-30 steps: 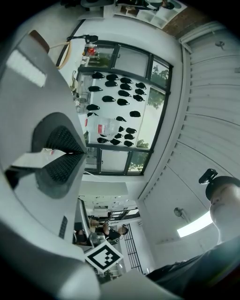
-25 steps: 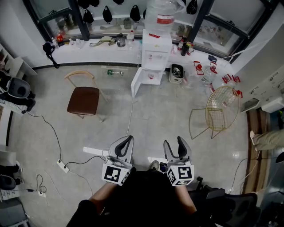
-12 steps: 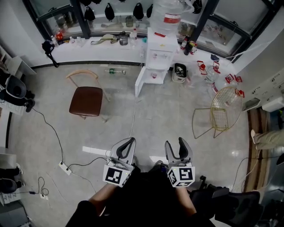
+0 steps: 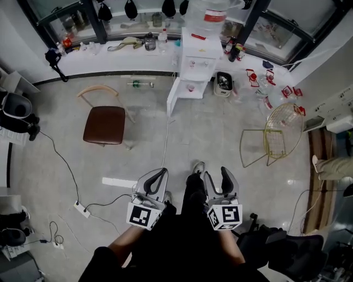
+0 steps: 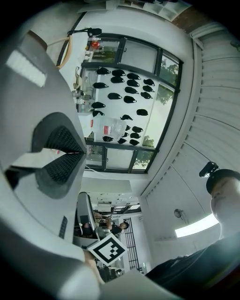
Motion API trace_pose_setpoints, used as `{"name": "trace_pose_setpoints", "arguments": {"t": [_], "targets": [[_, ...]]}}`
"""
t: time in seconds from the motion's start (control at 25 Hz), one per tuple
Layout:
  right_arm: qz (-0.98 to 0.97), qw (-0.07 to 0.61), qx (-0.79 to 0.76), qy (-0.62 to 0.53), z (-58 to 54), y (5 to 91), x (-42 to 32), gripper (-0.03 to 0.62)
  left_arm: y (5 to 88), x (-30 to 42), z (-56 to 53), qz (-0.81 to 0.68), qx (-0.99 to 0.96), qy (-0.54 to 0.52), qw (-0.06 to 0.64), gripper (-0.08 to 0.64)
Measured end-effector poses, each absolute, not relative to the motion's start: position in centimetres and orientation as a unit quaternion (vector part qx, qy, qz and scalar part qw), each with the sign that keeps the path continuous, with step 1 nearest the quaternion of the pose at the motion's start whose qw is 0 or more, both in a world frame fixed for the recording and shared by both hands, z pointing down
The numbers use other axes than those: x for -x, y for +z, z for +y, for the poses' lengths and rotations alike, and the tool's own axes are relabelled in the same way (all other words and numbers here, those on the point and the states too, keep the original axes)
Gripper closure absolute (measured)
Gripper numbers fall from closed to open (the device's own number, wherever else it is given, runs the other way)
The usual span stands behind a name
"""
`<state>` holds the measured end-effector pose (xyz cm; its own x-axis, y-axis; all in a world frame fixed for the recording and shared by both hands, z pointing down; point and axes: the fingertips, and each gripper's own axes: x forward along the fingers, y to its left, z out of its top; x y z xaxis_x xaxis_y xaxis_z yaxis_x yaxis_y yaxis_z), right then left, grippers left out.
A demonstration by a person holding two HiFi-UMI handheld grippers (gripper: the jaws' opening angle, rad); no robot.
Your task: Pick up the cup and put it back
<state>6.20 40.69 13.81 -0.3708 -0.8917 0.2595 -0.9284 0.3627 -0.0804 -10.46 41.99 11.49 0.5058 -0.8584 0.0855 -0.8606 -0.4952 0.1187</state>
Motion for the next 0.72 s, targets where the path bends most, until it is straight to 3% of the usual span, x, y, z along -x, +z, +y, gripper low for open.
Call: {"name": "trace_pose_setpoints", "arguments": {"t": [0.72], "targets": [[-0.858, 0.115, -0.489, 0.101, 12.9, 17.6, -15.7, 0.367, 11.1, 1.8, 16.8, -0.563, -0.824, 0.007, 0.065, 0.552]]}}
